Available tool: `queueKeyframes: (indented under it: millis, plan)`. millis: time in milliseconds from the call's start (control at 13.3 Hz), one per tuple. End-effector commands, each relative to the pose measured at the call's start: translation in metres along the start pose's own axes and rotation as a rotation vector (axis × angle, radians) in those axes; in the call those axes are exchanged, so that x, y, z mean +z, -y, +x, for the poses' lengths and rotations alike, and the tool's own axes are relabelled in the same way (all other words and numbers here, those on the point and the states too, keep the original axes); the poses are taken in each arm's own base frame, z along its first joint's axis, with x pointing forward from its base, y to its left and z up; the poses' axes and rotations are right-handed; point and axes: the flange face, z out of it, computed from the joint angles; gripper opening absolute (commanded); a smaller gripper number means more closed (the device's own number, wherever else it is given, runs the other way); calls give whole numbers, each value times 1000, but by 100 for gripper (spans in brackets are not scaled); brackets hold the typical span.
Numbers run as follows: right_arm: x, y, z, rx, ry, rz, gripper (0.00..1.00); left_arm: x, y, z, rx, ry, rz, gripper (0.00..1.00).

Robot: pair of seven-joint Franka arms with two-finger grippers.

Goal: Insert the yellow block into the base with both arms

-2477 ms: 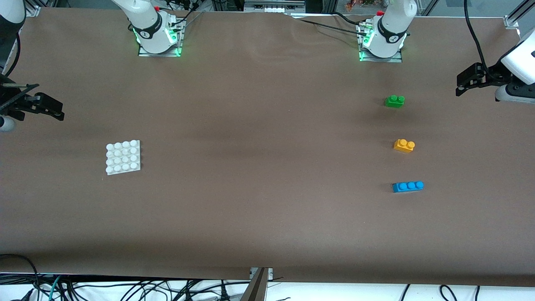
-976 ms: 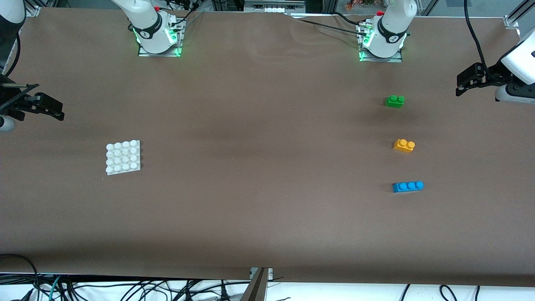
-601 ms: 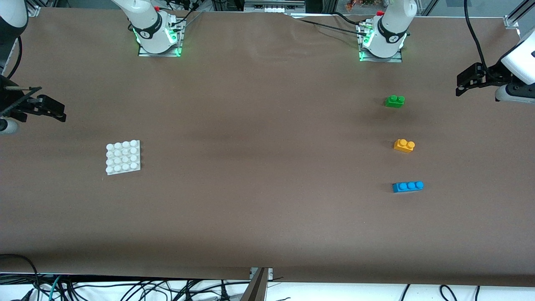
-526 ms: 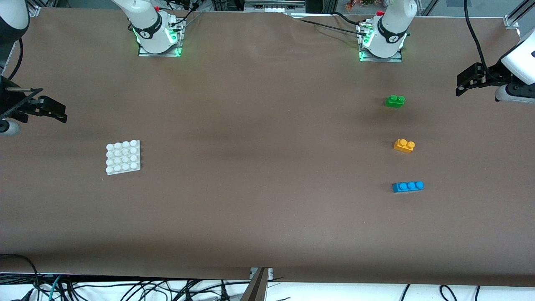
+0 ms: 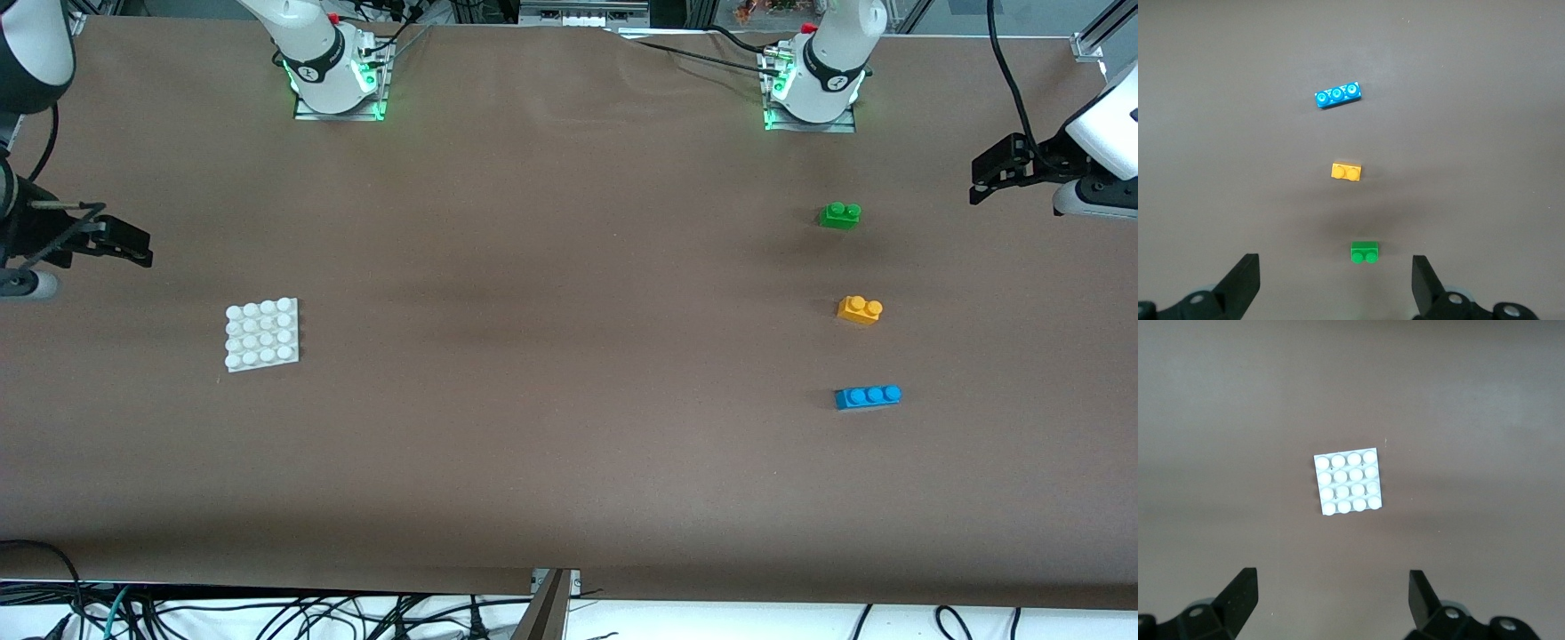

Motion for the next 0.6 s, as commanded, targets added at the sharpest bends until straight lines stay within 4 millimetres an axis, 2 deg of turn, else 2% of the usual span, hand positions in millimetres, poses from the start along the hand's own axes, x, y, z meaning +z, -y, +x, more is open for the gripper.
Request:
queueKeyframes:
  millis: [0,300,526]
  plan:
    - [29,-6,15,6,32,-3,100,-6,0,2,-12,0,-8,100]
    - [84,-20,39,27,70,-3,100,-6,0,2,-12,0,-8,100]
    - [131,-28,45,41,79,-7,100,-6,0,2,-12,0,-8,100]
